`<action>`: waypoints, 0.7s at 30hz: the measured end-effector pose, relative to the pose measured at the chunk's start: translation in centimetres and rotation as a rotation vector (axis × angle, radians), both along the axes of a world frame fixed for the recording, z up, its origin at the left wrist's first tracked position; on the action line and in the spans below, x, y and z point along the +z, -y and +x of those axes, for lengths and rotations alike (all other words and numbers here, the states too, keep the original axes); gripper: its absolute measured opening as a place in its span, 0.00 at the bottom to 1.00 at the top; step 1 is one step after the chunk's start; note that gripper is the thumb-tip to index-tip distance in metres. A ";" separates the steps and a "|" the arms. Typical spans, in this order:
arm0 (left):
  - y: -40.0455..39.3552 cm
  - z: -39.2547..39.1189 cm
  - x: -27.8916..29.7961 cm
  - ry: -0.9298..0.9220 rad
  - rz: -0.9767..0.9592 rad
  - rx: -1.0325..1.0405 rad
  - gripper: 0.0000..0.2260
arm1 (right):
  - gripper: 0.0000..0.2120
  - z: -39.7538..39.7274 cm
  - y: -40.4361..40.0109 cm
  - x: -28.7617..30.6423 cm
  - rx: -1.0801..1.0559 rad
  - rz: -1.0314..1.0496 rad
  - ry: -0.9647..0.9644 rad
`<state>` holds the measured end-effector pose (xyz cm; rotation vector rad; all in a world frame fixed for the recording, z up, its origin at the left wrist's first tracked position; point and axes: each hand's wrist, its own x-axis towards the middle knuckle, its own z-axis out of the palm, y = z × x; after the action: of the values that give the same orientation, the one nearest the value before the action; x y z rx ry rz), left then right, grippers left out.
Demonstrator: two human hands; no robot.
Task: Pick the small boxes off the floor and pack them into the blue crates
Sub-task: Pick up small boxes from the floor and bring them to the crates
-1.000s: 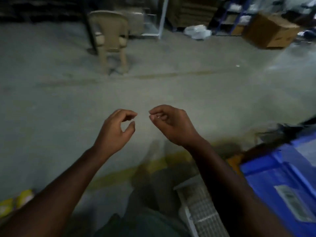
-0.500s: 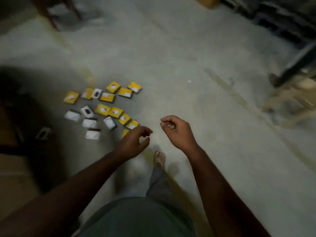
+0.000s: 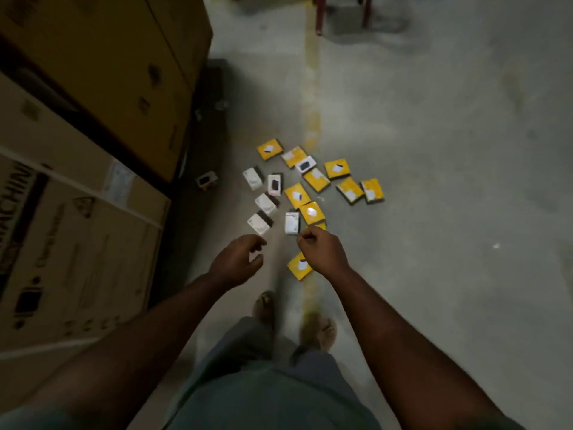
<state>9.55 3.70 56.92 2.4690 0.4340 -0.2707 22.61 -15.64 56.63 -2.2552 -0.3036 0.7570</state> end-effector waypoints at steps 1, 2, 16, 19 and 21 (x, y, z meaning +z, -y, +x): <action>-1.0 0.8 -0.2 -0.040 0.002 0.004 0.15 | 0.08 1.0 -1.4 -0.7 0.026 -0.009 -0.007; -2.1 1.7 -0.6 -0.068 -0.003 0.027 0.15 | 0.08 1.9 -2.7 -1.3 0.046 -0.022 -0.014; -13.3 19.1 -27.0 -0.307 -0.192 0.490 0.07 | 0.12 15.4 -15.3 -27.2 0.067 -0.270 -0.348; -14.4 21.1 -38.5 -0.316 -0.148 0.617 0.17 | 0.16 17.2 -18.3 -38.8 0.075 -0.250 -0.265; -15.1 21.8 -46.5 -0.325 -0.125 0.695 0.23 | 0.24 18.3 -20.0 -46.3 0.081 -0.249 -0.241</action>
<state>31.31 18.75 10.42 2.0032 1.3218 -0.3857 40.89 4.38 10.29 -2.3603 -0.1950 1.1530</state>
